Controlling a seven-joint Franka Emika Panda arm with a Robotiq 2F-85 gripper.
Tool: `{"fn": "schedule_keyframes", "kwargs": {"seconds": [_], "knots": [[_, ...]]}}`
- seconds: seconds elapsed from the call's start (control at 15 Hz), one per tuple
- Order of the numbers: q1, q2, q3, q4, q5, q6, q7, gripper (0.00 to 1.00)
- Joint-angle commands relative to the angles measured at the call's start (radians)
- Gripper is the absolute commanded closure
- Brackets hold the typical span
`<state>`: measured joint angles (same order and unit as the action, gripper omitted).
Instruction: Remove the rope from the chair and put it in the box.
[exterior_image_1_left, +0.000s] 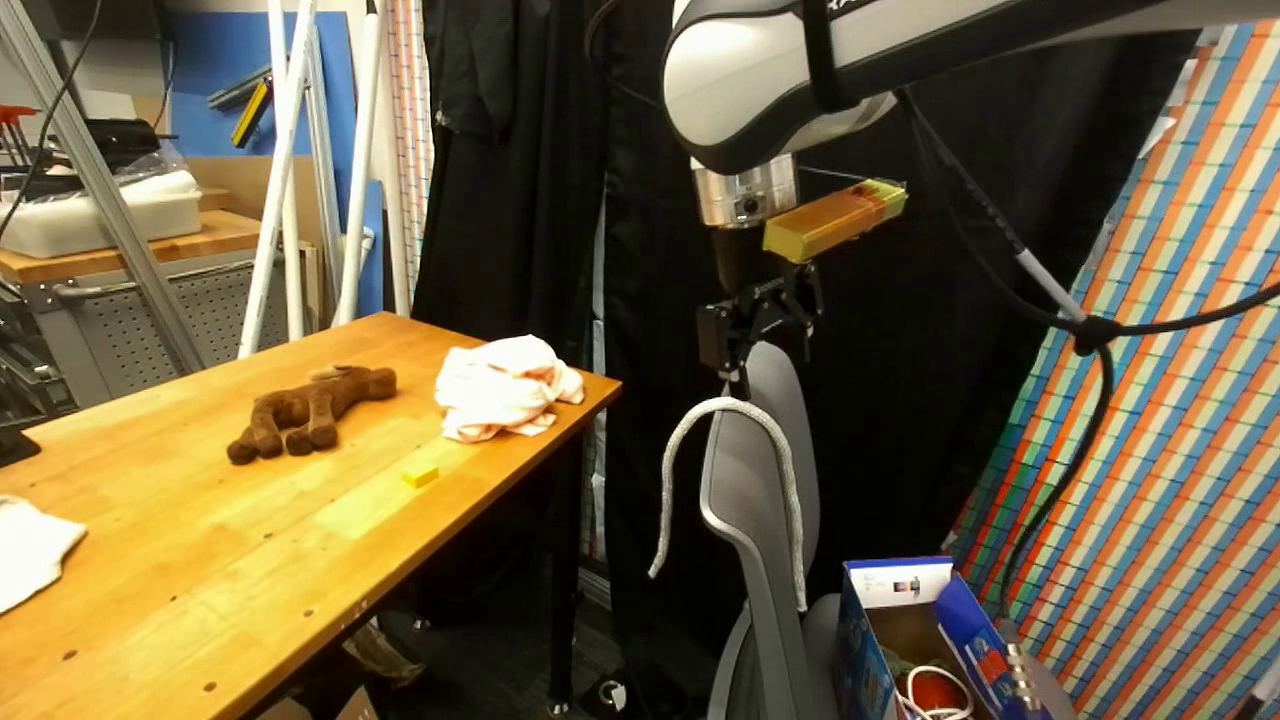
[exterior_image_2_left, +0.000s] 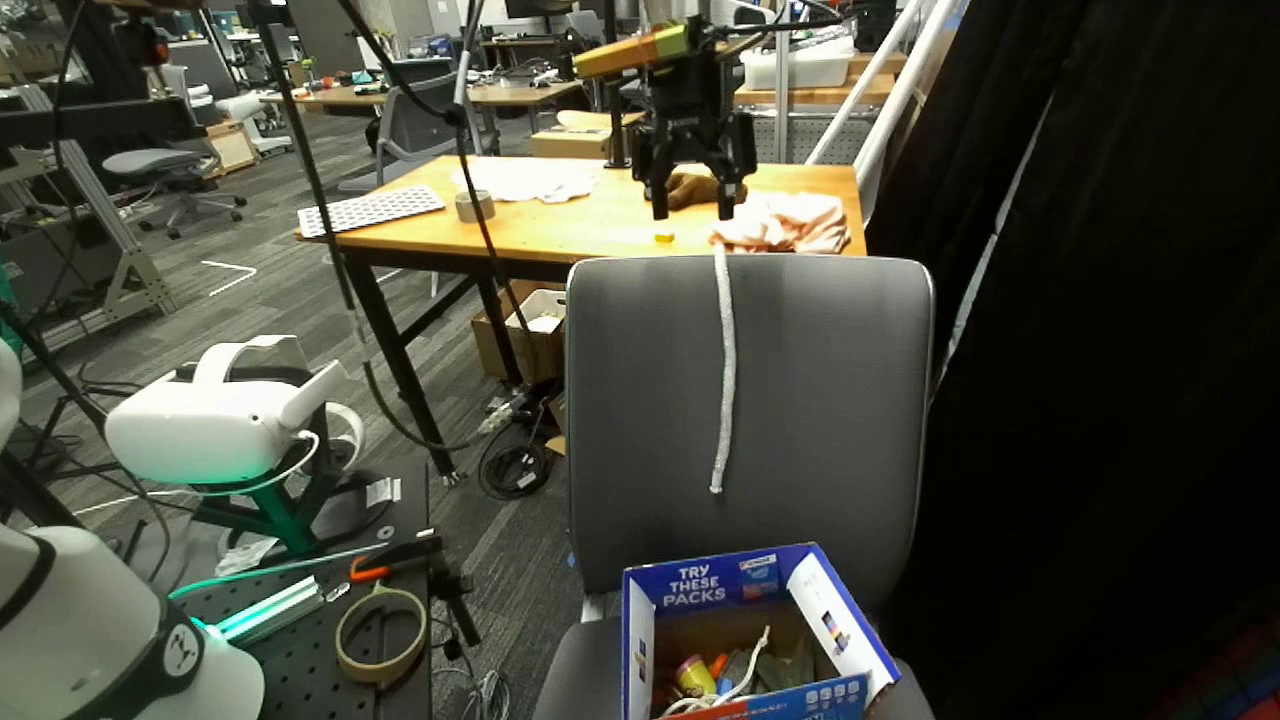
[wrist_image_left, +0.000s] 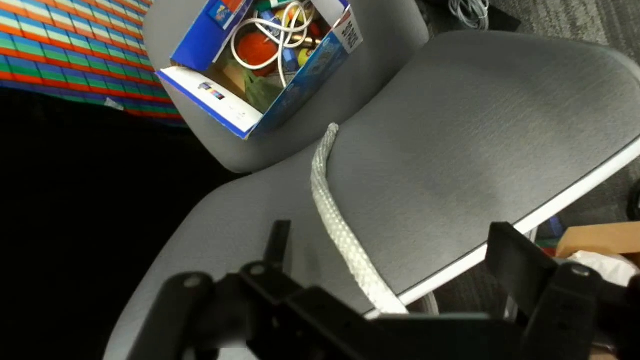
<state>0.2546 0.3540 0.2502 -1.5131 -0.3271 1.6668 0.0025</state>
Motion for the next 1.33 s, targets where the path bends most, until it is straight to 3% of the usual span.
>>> {"fn": "schedule_keyframes", "kwargs": {"seconds": [0.0,0.27,0.67,1.2,1.27], "knots": [[0.038,0.107,-0.044,0.184,-0.036,-0.093,-0.052,0.00],[0.045,0.162,-0.068,0.259,-0.011,-0.183,-0.085,0.00],[0.046,0.195,-0.074,0.243,-0.016,-0.243,-0.117,0.00],[0.010,0.202,-0.038,0.189,0.125,-0.013,-0.223,0.00],[0.009,0.202,-0.037,0.187,0.142,-0.005,-0.239,0.07]]}}
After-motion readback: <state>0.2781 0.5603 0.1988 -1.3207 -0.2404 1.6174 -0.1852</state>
